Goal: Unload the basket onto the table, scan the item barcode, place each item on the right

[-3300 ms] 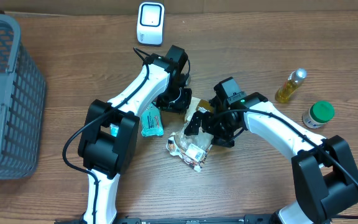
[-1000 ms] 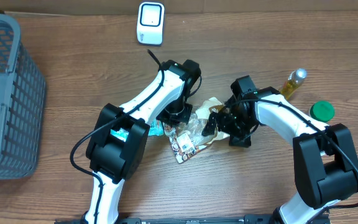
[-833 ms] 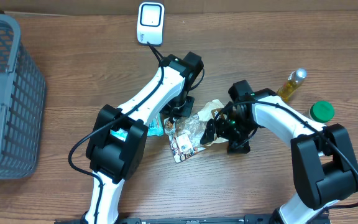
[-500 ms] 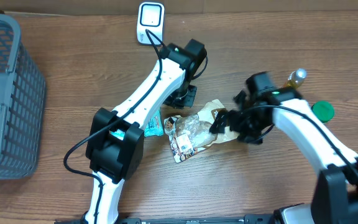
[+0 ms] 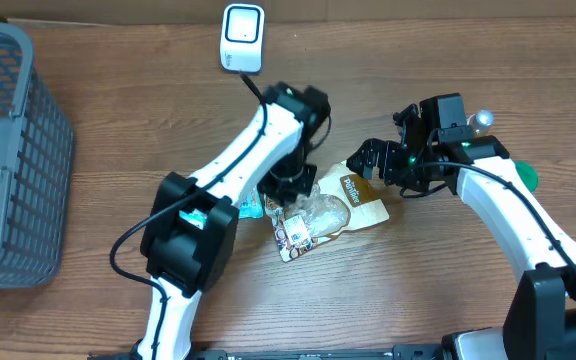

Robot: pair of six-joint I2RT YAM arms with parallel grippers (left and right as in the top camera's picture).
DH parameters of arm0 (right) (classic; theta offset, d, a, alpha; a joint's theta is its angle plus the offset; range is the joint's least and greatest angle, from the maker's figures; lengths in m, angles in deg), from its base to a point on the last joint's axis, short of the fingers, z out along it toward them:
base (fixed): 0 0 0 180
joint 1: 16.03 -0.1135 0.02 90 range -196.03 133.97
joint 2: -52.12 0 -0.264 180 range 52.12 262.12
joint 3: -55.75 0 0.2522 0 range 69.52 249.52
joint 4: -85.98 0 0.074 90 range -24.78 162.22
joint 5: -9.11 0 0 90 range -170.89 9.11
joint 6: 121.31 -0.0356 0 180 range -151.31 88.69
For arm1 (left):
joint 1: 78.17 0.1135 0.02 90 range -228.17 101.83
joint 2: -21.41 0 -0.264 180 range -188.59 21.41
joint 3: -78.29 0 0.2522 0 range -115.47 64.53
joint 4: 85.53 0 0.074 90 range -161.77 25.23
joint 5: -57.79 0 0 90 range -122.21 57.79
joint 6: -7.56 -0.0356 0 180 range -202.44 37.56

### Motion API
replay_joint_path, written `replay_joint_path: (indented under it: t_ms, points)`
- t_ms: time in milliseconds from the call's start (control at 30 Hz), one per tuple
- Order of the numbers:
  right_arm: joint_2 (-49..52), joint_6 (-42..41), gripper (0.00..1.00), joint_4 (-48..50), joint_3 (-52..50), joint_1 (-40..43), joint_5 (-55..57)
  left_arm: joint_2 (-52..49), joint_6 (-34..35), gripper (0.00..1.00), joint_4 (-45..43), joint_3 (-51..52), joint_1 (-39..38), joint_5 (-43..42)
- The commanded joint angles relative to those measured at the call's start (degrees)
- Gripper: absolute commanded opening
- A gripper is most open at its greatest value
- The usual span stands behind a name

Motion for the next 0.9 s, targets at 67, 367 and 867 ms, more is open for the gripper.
replay_joint_path:
  t_ms: [67, 367, 867]
  points:
    - [3.5, 0.3, 1.00, 0.5, 0.9, 0.0, 1.3, 0.9, 0.6, 0.11, -3.8, 5.6, -1.4, -1.0]
    - [8.0, 0.3, 1.00, -3.0, 0.8, 0.0, -2.0, 0.9, 0.6, 0.23, -13.7, 6.7, 0.1, 2.2]
    - [8.0, 0.2, 1.00, -1.7, -1.7, 0.2, -2.2, 2.3, -1.2, 0.04, -6.5, -4.1, 3.3, -0.9]
